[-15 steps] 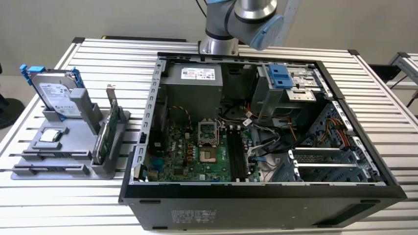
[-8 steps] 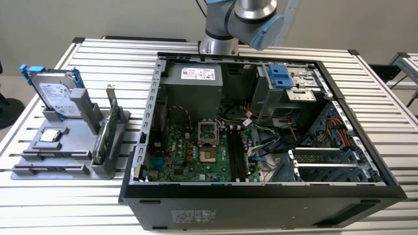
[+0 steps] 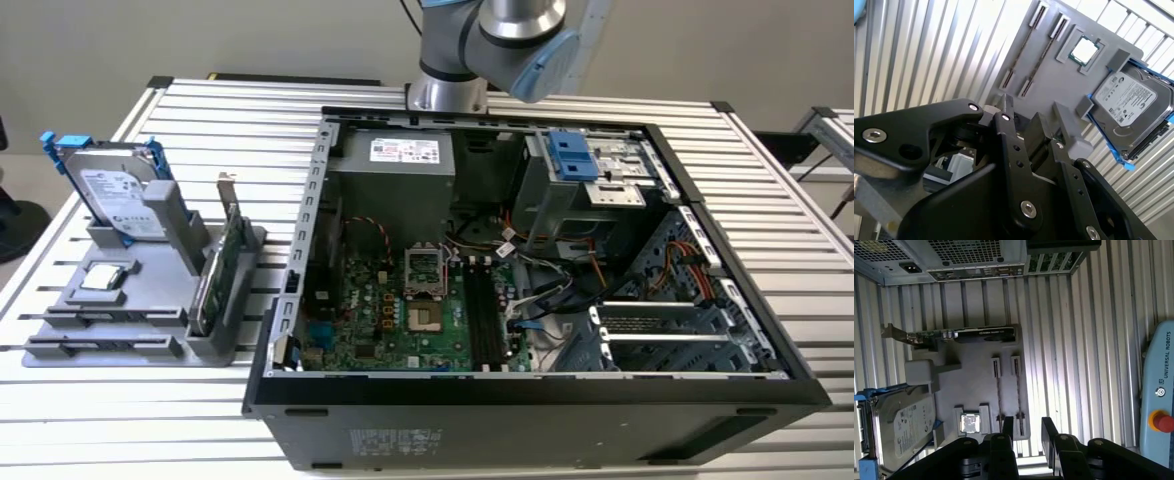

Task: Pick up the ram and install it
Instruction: 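Pick up the ram and move it above insertion slot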

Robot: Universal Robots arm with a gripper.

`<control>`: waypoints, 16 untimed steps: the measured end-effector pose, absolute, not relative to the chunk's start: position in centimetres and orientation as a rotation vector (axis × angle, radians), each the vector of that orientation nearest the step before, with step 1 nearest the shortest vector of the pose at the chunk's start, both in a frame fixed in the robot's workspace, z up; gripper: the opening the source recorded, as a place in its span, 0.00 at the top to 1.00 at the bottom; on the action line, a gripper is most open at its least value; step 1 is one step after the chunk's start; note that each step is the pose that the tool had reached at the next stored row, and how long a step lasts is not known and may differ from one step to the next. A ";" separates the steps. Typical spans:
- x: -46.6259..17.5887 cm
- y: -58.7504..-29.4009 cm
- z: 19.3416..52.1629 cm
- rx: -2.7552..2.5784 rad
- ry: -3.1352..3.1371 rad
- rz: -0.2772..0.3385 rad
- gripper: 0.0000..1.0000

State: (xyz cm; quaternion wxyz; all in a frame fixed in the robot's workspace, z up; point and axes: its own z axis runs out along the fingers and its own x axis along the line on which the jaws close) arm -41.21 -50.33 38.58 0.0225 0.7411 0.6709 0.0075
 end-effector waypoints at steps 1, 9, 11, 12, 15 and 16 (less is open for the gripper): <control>-41.2 -50.3 38.6 2.296 2.078 0.023 0.00; -41.2 -50.1 38.5 2.295 2.078 0.023 0.00; -41.2 -50.0 38.5 2.295 2.078 0.023 0.00; -41.2 -50.0 38.5 2.295 2.078 0.023 0.00; -41.2 -49.9 38.4 2.295 2.078 0.023 0.00; -41.2 -49.9 38.4 2.295 2.078 0.023 0.00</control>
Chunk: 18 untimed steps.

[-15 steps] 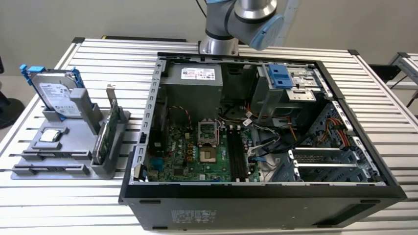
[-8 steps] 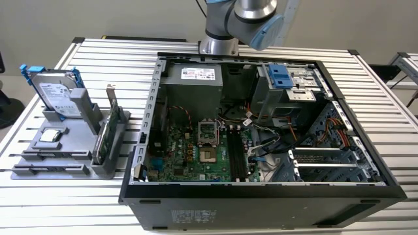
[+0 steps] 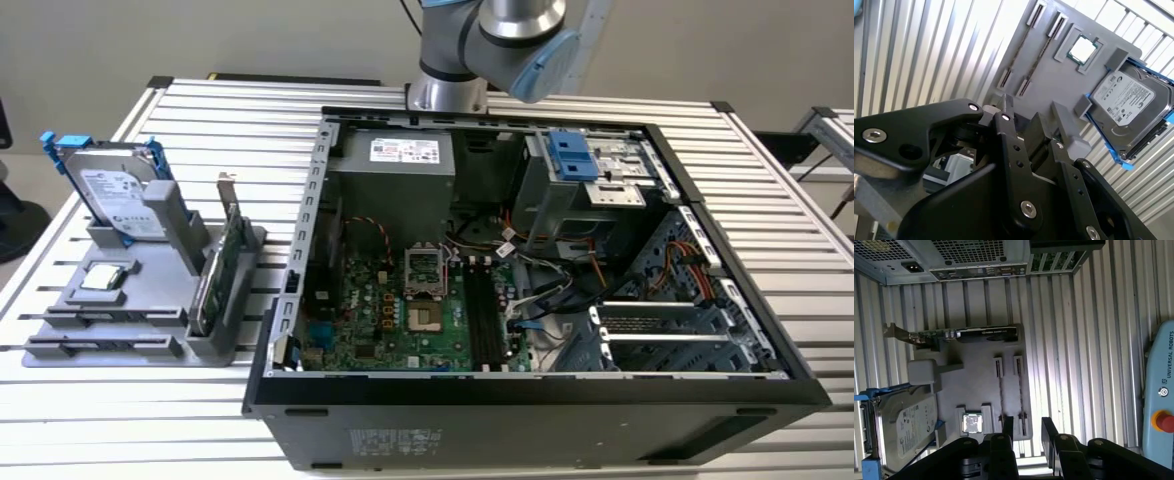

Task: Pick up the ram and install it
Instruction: 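Pick up the ram and move it above insertion slot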

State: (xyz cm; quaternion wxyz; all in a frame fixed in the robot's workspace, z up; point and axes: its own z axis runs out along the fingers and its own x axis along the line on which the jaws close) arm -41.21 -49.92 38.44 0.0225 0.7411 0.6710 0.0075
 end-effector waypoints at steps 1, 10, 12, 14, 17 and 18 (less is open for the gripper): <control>-41.2 -49.9 38.4 2.295 2.078 0.023 0.00; -41.2 -49.7 38.4 2.296 2.078 0.023 0.00; -41.2 -49.7 38.4 2.295 2.078 0.023 0.00; -41.2 -49.6 38.3 2.296 2.078 0.023 0.00; -41.2 -49.6 38.3 2.295 2.078 0.023 0.00; -41.2 -49.5 38.3 2.296 2.078 0.023 0.00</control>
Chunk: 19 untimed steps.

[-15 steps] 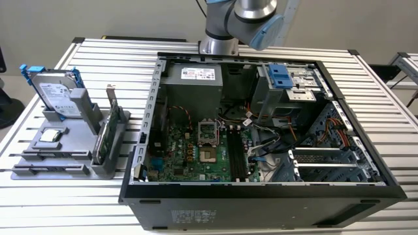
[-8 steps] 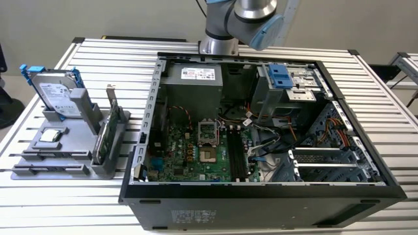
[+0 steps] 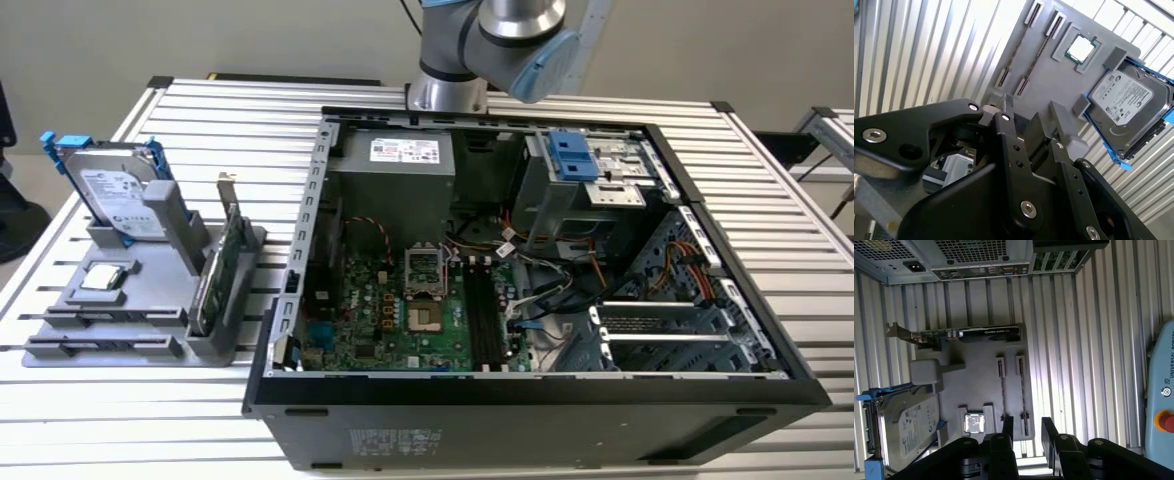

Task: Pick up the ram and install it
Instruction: 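Pick up the ram and move it above insertion slot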

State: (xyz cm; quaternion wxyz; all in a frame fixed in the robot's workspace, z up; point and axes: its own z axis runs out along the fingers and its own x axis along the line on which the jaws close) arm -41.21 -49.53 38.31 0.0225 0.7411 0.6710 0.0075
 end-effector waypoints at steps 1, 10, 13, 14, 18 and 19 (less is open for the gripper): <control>-41.2 -49.5 38.3 2.295 2.078 0.023 0.00; -41.2 -49.4 38.2 2.295 2.078 0.023 0.00; -41.2 -49.4 38.2 2.295 2.078 0.023 0.00; -41.2 -49.4 38.2 2.295 2.078 0.023 0.00; -41.2 -49.4 38.1 2.295 2.078 0.023 0.00; -41.2 -49.4 38.0 2.295 2.078 0.023 0.00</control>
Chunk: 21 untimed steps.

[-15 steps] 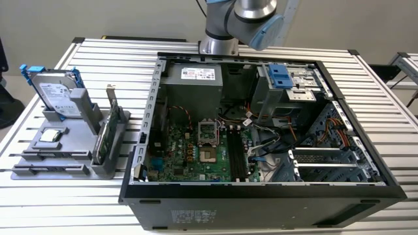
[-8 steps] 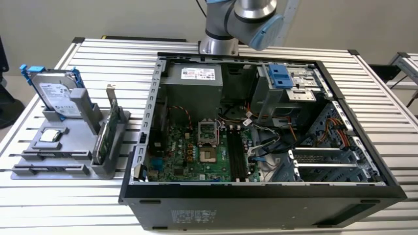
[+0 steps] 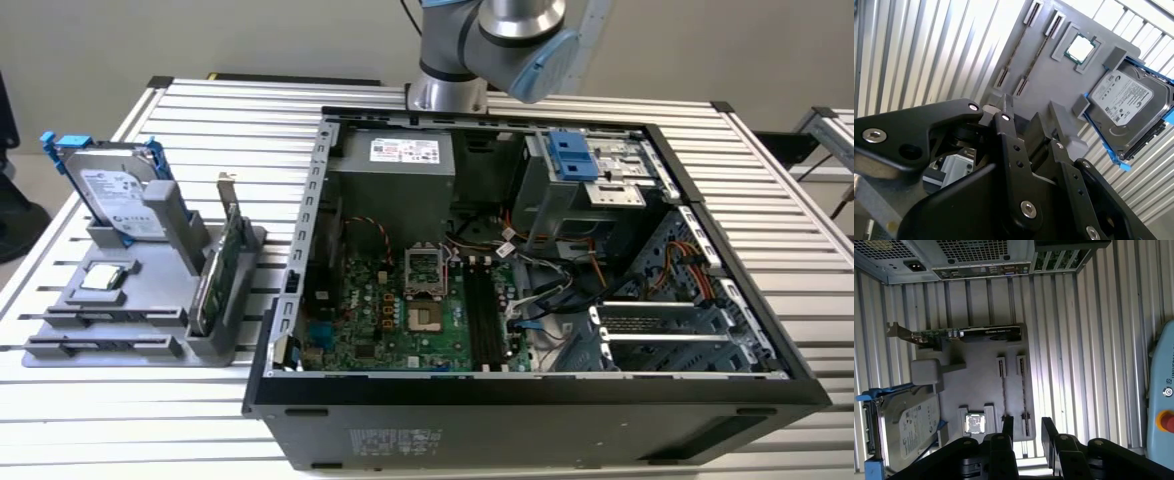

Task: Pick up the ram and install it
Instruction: 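Pick up the ram and move it above insertion slot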

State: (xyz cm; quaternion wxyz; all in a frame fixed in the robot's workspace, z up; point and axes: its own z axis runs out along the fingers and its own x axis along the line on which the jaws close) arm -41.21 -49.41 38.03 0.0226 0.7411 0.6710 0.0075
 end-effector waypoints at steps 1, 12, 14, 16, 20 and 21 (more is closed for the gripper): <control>-41.2 -49.4 38.0 2.295 2.078 0.023 0.00; -41.2 -49.4 37.6 2.295 2.078 0.023 0.00; -41.2 -49.4 37.5 2.295 2.078 0.023 0.00; -41.2 -49.4 37.5 2.295 2.078 0.023 0.00; -41.2 -49.4 37.4 2.295 2.078 0.023 0.00; -41.2 -49.4 37.3 2.295 2.078 0.023 0.00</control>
